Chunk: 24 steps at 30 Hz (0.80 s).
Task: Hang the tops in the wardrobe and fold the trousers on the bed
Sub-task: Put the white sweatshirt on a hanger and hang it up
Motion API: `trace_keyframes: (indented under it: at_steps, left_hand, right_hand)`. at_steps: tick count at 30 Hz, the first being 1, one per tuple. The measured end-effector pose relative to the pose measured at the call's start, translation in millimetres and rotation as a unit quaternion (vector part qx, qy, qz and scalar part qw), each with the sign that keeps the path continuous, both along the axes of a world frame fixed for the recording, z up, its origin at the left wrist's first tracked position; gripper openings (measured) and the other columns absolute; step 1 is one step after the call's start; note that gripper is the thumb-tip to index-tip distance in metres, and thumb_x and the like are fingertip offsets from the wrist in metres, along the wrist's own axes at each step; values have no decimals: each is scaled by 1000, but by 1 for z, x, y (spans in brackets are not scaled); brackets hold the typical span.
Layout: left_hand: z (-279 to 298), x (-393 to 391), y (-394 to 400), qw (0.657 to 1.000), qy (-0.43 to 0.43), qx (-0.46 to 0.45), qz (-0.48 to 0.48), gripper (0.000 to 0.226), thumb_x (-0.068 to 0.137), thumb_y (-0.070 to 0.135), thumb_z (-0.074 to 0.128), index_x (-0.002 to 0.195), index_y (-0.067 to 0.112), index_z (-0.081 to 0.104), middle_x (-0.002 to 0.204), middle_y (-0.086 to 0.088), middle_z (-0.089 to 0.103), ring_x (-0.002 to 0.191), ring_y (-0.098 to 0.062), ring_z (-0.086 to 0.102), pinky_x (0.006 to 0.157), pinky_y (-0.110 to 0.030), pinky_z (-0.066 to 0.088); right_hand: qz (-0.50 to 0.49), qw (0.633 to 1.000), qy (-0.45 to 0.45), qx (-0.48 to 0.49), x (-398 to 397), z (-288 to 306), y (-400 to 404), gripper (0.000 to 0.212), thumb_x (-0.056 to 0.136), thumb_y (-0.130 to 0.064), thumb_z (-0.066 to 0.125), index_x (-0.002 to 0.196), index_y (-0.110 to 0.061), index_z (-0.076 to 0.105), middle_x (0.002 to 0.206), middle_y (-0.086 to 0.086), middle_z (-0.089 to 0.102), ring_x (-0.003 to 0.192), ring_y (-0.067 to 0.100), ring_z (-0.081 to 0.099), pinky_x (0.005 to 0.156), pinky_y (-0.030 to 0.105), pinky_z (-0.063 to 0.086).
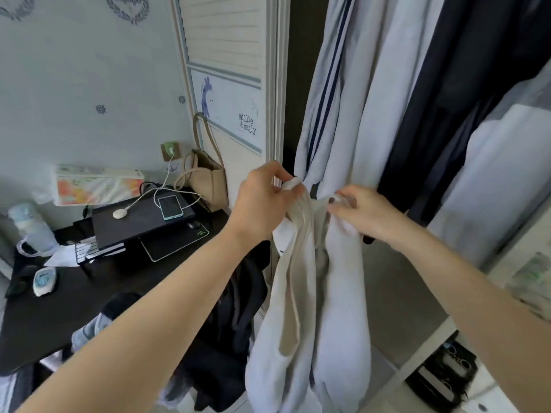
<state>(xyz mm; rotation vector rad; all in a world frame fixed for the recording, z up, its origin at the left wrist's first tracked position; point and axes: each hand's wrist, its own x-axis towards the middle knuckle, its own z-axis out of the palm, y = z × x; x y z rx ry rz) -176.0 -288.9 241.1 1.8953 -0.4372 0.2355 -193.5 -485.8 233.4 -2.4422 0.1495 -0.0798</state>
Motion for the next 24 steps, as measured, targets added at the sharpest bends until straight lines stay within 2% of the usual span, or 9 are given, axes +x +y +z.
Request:
trace_keyframes:
  at_steps: [2,4,6,9,11,14,17,20,24]
  left_hand:
    - [16,12,-7,1000,-11,-14,23,20,90,23,69,83,10,56,70,-15,71,61,-31,66,59,-41,55]
    - [29,19,-12,999,-26,-15,17,19,89,23,70,86,8,59,69,-14,68,49,-18,55,46,-27,44]
    - [39,20,-21,999,-42,16,-26,15,88,22,73,86,8,66,68,-10,64,48,-7,44,48,-17,35]
    - [45,16,-43,994,-45,54,-82,6,85,16,75,83,14,69,67,3,61,54,0,48,57,-10,39]
    - [43,19,-50,997,-3,-8,-79,13,83,16,77,90,9,68,70,0,64,60,-3,56,61,-14,46]
    - [31,22,-43,989,72,-100,-76,40,77,20,82,107,9,57,87,-13,69,71,-19,63,68,-32,54]
    - [7,19,-38,995,68,-14,-72,54,72,26,86,114,27,52,99,-3,67,74,-13,63,70,-26,55]
    - [-20,19,-41,991,91,61,-72,34,77,28,82,99,32,57,91,-1,61,64,-6,52,59,-19,46]
    - [-44,25,-48,994,67,80,15,8,82,20,63,84,13,59,74,-6,60,63,-18,52,59,-32,45]
  right_hand:
    - [18,999,-16,-43,-12,1,-2,52,89,-41,59,135,-23,44,131,-1,51,120,17,49,92,28,41]
    - [45,994,-99,-9,-21,4,2,58,89,-40,60,140,-25,38,141,-6,43,128,12,43,98,26,37]
    - [95,982,-159,40,-24,14,10,65,86,-41,64,141,-28,34,138,-15,42,125,4,42,101,24,38]
    - [143,977,-149,57,-15,31,15,72,83,-36,71,141,-31,28,122,-19,45,107,-3,47,84,8,37]
    - [129,977,-158,56,-5,37,13,56,82,-33,72,128,-24,43,106,-13,55,91,0,53,70,11,39]
    - [86,973,-209,37,8,34,8,25,82,-29,70,97,-15,57,79,-9,56,70,5,52,58,20,38]
    - [39,970,-234,62,23,30,1,19,83,-26,70,92,-15,57,78,-11,55,72,3,52,57,18,37]
    - [19,960,-263,92,37,33,3,20,81,-25,72,78,-21,53,69,-10,52,64,3,49,53,14,33]
    - [40,952,-295,69,46,38,9,25,81,-24,71,75,-24,47,65,-11,49,63,5,46,55,16,33]
